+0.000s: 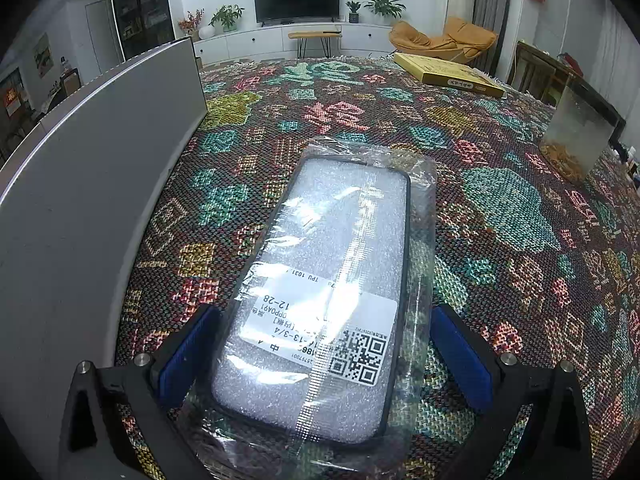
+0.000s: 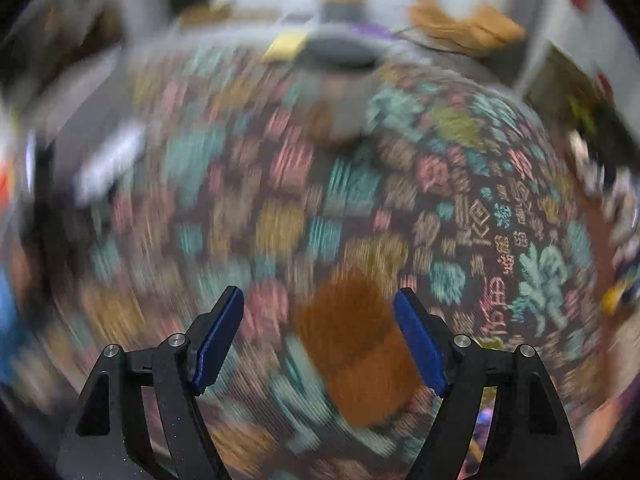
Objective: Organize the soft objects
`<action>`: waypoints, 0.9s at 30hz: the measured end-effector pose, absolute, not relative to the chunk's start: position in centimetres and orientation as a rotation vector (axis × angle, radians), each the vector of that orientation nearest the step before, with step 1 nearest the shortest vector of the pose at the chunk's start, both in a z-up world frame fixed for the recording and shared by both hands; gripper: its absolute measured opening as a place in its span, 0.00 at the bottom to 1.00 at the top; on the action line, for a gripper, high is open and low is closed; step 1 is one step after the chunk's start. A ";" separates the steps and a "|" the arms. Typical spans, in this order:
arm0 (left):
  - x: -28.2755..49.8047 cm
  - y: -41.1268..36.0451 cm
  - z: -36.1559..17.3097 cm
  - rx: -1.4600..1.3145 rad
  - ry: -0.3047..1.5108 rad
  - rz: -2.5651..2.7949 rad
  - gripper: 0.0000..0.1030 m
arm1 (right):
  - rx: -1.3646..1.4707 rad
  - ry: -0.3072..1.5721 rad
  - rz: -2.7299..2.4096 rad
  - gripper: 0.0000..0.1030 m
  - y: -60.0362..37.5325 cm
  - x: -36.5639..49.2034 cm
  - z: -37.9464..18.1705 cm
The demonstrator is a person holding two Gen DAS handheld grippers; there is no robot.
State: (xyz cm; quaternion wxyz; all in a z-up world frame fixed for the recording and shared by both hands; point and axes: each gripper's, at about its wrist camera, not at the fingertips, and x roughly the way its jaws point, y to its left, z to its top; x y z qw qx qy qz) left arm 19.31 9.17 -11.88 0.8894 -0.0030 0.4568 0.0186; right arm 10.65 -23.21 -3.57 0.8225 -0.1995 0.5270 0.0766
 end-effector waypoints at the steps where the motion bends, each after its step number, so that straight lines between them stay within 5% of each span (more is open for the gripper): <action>1: 19.3 9.2 -11.9 -0.006 0.949 0.039 1.00 | -0.525 1.134 0.135 0.78 -22.8 10.2 -5.5; 4: 19.3 9.1 -11.9 -0.006 0.949 0.039 1.00 | -0.733 1.115 0.032 0.66 -23.1 9.8 -9.3; 5: 19.3 9.2 -11.9 -0.006 0.949 0.038 1.00 | -0.654 1.095 0.004 0.52 -24.2 10.3 -8.3; 8: 19.3 9.2 -11.9 -0.006 0.949 0.039 1.00 | -0.300 1.017 -0.076 0.48 -28.3 12.0 -3.5; 14: 19.3 9.2 -11.9 -0.006 0.949 0.038 1.00 | -0.159 0.918 -0.220 0.49 -31.6 19.4 -0.7; 19: 19.3 9.2 -11.9 -0.006 0.949 0.038 1.00 | 0.071 0.953 -0.239 0.65 -34.1 24.9 -4.5; 27: 19.3 9.1 -11.9 -0.006 0.949 0.038 1.00 | 0.169 0.822 -0.197 0.78 -32.5 20.8 -1.2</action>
